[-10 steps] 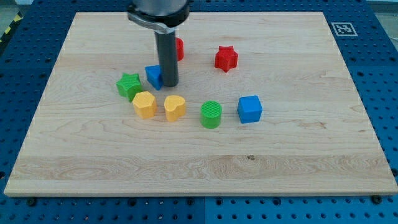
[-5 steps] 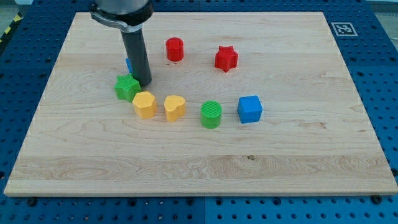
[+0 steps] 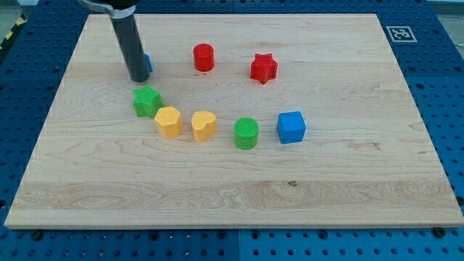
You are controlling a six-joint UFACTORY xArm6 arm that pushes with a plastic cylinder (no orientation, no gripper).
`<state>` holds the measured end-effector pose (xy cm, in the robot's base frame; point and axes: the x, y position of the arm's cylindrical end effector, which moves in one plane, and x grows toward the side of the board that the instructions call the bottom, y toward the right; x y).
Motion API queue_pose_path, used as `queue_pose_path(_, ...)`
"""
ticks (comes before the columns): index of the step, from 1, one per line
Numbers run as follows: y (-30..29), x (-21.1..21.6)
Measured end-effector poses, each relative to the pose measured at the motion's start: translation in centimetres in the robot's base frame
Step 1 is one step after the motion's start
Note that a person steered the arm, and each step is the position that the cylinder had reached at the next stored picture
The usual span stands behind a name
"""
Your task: Move the blue triangle to the top left
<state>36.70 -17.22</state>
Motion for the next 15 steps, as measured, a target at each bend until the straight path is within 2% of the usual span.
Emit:
queue_pose_path(1,-0.4,-1.0)
queue_pose_path(5,2.2,-9.9)
queue_pose_path(8,6.5,-10.6)
queue_pose_path(11,2.5,-13.1)
queue_pose_path(13,2.5,-13.3)
queue_pose_path(14,2.5,-12.5)
queue_pose_path(15,2.8,-9.8)
